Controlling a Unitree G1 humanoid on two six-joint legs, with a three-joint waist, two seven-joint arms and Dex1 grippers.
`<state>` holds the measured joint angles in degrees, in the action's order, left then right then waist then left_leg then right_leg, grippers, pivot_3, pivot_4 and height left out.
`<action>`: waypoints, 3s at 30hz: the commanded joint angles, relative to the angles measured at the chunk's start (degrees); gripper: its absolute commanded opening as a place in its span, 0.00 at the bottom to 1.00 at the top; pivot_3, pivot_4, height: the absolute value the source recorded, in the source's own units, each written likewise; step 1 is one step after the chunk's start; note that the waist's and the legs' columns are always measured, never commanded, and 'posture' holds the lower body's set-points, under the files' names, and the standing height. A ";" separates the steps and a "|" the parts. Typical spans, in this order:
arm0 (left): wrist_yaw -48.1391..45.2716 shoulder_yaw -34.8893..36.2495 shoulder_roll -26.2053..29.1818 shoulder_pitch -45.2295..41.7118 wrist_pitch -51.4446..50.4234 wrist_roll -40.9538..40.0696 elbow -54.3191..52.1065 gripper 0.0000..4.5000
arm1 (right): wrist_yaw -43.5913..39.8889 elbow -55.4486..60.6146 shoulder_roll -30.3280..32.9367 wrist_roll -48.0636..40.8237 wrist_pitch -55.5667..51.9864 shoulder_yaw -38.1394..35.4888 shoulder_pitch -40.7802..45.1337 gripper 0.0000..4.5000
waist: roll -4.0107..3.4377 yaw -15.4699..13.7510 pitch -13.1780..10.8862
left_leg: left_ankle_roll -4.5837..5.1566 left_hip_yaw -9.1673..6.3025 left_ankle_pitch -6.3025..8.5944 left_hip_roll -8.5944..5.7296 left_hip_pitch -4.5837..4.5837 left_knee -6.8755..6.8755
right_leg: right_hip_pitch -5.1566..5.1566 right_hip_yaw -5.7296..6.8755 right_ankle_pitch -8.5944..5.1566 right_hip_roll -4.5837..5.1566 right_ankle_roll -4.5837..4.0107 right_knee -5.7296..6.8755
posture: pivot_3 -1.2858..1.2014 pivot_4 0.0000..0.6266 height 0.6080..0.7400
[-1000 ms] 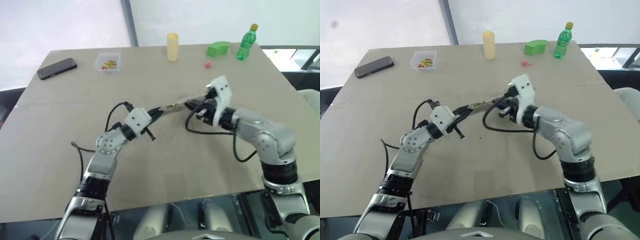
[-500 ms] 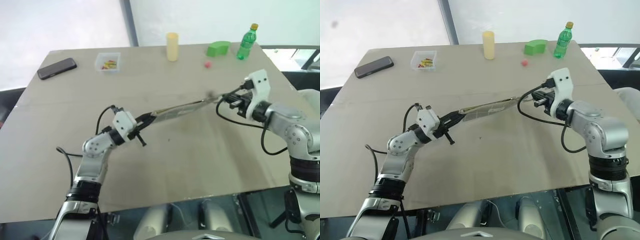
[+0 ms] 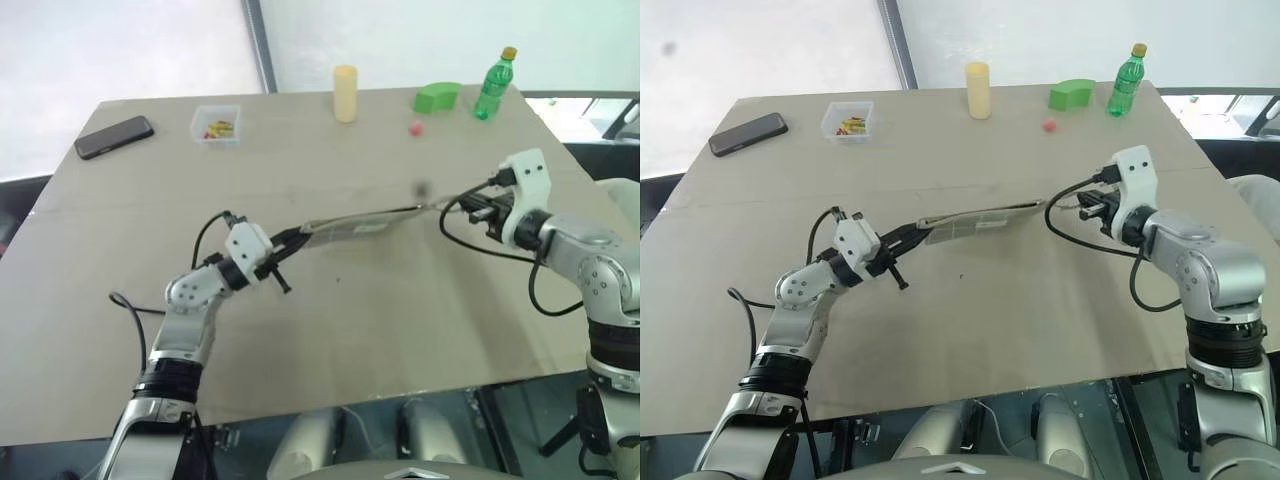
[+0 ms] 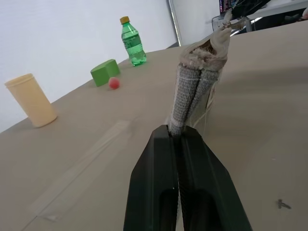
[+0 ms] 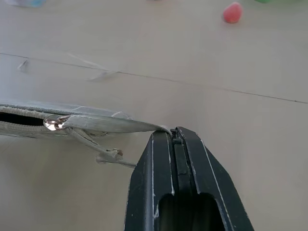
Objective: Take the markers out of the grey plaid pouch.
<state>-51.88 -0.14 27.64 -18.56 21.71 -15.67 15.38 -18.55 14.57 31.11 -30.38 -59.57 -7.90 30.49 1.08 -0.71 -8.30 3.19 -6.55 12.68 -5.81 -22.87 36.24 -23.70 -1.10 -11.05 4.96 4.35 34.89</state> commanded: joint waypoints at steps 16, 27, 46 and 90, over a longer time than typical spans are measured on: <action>-5.55 1.90 0.88 -1.02 -0.69 -3.76 -1.07 0.00 | -2.64 5.11 4.66 3.43 3.21 0.50 -2.78 0.01 | -0.06 -0.12 -0.04 | 0.00 -0.01 0.00 0.00 -0.01 -0.01 | 0.00 0.02 0.00 0.00 0.00 -0.01 | 0.52 0.24 1.00; -5.24 0.23 -1.18 -3.96 -0.94 -1.73 0.59 0.00 | -5.99 27.24 5.66 -12.55 -5.13 -10.49 -10.56 0.50 | -0.07 -0.16 -0.06 | 0.02 -0.03 0.01 0.01 -0.04 0.01 | 0.01 0.04 0.00 0.01 0.01 -0.05 | 0.52 0.24 1.00; -6.41 0.57 -1.66 -3.06 -1.26 -2.30 -0.14 0.00 | 4.53 17.47 -2.66 -5.83 2.62 13.83 -4.63 0.03 | -0.06 -0.19 -0.07 | 0.03 -0.01 0.00 -0.05 -0.04 0.05 | 0.02 0.03 0.00 0.03 0.01 -0.04 | 0.52 0.24 1.00; -9.25 -1.14 -3.45 -1.14 -5.29 -2.91 -4.91 0.00 | -13.16 -22.95 -10.10 51.58 38.95 43.17 12.07 0.43 | -0.09 0.61 -0.10 | -0.27 0.00 -0.15 0.00 0.02 0.04 | -0.01 0.04 0.00 -0.09 0.00 0.02 | 0.52 0.24 1.00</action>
<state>-61.04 -1.22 24.47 -19.50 14.58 -18.00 14.08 -33.17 -6.73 21.75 20.04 -21.96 36.57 41.72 0.99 -0.10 -8.39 2.92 -6.56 12.53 -5.80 -22.85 36.28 -23.70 -1.06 -11.04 4.86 4.35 34.92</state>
